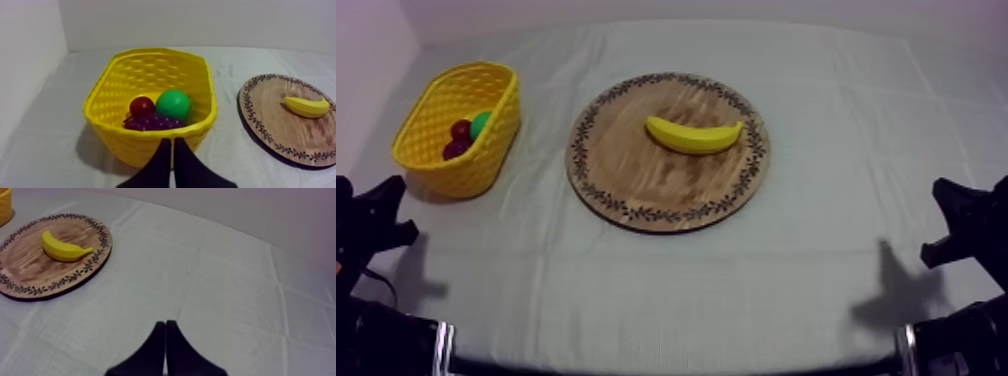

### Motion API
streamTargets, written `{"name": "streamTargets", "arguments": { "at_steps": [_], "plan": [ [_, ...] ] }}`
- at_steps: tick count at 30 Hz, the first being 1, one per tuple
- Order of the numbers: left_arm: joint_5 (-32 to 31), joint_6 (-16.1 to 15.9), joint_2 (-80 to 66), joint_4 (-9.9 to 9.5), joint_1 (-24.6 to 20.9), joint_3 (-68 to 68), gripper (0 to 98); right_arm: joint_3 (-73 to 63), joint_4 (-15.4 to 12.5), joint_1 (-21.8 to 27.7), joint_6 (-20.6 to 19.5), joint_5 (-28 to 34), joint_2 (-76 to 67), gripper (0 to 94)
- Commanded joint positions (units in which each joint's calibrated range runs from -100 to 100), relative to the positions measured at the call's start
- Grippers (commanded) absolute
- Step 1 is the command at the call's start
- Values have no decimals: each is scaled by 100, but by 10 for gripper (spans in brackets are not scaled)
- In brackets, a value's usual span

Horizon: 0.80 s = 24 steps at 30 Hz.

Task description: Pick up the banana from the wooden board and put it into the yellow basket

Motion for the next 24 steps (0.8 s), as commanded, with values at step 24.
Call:
{"name": "streamTargets", "arguments": {
  "at_steps": [24],
  "plan": [
    [6, -211, 0, -9, 2, -12, 0, -3, 2, 0, 0, -1, 0, 3]
  ]
}}
